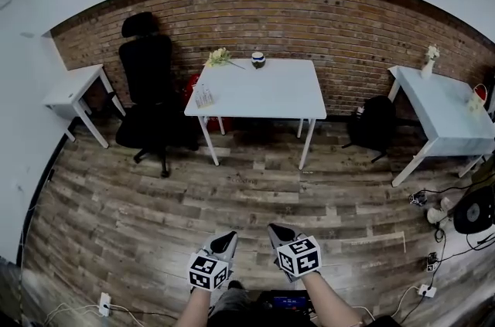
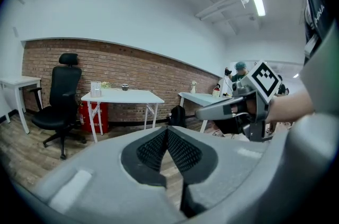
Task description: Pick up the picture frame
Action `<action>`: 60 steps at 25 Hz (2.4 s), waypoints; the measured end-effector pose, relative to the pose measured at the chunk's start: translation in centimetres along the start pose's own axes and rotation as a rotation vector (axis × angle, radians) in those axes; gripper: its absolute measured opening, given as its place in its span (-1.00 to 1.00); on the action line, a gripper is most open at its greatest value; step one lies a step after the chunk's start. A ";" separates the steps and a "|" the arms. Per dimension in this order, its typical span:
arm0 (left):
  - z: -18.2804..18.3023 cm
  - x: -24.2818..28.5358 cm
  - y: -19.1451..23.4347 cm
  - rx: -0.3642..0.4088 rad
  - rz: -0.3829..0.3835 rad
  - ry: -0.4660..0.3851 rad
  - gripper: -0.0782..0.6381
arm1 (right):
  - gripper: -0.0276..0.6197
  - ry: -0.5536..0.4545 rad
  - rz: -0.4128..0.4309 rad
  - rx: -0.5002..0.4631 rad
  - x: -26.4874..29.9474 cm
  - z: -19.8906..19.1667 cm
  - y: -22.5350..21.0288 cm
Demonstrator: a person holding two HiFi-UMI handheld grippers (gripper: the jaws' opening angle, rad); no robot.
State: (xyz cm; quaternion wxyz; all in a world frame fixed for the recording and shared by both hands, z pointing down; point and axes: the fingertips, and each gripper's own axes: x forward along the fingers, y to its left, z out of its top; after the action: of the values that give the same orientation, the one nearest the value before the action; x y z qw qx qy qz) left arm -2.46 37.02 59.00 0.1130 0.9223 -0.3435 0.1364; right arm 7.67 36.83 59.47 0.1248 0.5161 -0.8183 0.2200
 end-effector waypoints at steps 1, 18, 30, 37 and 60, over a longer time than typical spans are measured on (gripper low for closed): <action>-0.1 0.2 0.2 -0.003 0.003 0.002 -0.75 | -0.89 0.002 0.002 0.001 0.3 0.0 -0.2; 2.8 9.5 11.3 -0.043 -0.029 0.005 -0.75 | -0.89 0.036 -0.045 0.007 11.4 6.0 -5.4; 6.1 14.1 19.3 -0.029 -0.072 0.005 -0.75 | -0.89 0.031 -0.088 0.014 19.0 11.0 -7.2; 6.9 15.4 21.4 -0.038 -0.071 0.005 -0.75 | -0.89 0.029 -0.091 0.020 20.8 12.4 -8.0; 12.4 28.8 30.5 -0.069 0.055 0.021 -0.75 | -0.89 0.063 0.063 -0.022 34.0 21.2 -18.1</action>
State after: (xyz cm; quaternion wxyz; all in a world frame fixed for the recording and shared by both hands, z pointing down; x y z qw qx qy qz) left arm 0.36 -6.66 60.37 0.1444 0.9066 -0.3721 0.1373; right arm 9.58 -7.02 59.83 0.1492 0.4813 -0.8323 0.2310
